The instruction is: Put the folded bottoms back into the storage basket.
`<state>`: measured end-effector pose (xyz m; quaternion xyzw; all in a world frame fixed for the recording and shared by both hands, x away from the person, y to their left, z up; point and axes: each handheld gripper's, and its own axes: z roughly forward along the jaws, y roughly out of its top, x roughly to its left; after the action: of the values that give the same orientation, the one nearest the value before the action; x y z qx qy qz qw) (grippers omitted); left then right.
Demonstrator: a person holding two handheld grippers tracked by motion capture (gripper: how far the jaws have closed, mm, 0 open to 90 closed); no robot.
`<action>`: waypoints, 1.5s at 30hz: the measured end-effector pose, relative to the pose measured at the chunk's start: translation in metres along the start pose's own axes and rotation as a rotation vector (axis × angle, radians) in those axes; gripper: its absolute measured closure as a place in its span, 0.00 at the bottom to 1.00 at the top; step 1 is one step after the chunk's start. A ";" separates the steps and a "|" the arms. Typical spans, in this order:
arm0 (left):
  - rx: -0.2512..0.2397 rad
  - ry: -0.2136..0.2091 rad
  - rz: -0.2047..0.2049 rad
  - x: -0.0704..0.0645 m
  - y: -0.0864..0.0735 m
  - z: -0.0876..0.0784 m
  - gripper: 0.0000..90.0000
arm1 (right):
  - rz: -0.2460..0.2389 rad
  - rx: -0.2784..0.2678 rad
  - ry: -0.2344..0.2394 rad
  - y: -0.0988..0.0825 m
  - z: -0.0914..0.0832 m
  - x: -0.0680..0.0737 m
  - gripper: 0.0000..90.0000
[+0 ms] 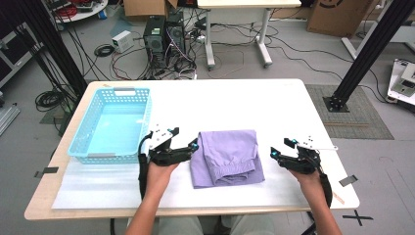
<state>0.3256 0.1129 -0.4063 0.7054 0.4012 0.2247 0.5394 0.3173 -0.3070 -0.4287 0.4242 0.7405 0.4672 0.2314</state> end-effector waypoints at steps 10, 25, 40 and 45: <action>0.214 0.032 -0.008 -0.010 -0.018 0.047 0.24 | 0.006 -0.009 0.006 0.001 -0.001 0.001 0.35; 0.381 0.091 0.047 -0.021 -0.027 0.068 0.31 | 0.018 -0.016 -0.005 -0.002 -0.005 -0.005 0.35; 0.336 0.010 -0.028 -0.032 -0.025 0.067 0.93 | 0.020 -0.019 -0.006 -0.001 -0.004 -0.003 0.35; 0.252 -0.053 -0.090 -0.030 -0.023 0.061 0.92 | 0.026 -0.018 -0.008 -0.002 -0.005 -0.005 0.35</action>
<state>0.3469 0.0553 -0.4434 0.7546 0.4433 0.1294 0.4663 0.3153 -0.3136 -0.4281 0.4334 0.7297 0.4751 0.2323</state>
